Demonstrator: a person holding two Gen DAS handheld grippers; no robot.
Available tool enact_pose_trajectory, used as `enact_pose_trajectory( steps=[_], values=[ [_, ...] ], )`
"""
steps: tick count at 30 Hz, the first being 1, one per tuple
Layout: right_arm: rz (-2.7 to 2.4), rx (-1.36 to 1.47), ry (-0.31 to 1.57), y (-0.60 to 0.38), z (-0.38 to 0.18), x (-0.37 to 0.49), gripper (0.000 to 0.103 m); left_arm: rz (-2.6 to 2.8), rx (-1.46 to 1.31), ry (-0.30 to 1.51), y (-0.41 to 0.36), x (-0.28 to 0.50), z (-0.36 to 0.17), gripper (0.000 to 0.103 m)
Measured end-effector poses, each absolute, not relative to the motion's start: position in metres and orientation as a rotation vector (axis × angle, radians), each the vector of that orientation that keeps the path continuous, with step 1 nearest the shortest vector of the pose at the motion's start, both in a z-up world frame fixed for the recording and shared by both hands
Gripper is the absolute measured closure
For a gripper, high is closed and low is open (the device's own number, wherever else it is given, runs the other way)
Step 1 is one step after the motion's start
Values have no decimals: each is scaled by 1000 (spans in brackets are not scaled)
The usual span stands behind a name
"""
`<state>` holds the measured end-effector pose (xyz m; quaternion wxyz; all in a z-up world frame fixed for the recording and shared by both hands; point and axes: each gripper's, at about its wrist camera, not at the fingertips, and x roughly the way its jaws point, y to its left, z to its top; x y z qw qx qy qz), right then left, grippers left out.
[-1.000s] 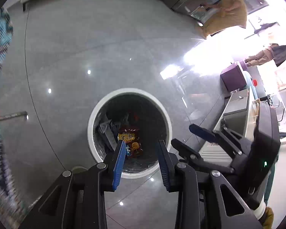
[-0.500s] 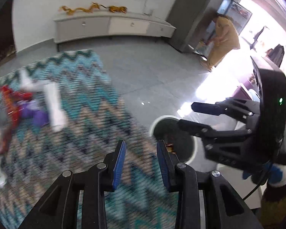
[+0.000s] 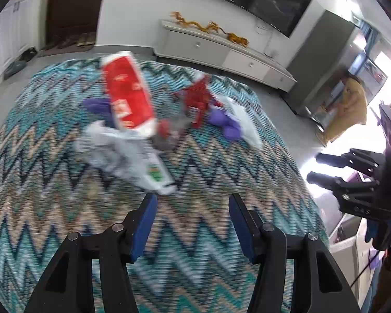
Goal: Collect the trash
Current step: 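Move both open tools back to the trash on the rug, then grasp the white plastic bag with the left tool while the right tool grasps the clear wrapper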
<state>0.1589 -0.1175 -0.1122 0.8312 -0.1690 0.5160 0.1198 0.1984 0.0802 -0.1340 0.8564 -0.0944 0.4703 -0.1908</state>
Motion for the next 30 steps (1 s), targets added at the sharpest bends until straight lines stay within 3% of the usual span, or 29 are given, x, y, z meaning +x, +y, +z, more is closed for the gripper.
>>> enact_pose_trajectory(
  steps=[16,30],
  values=[
    [305,-473,1087,-45,-98,172,61,-276,-274,930,190,224,-124,36],
    [352,-433,1113,-13,-109,221,61,-377,-219,1038,149,299,-153,36]
  ],
)
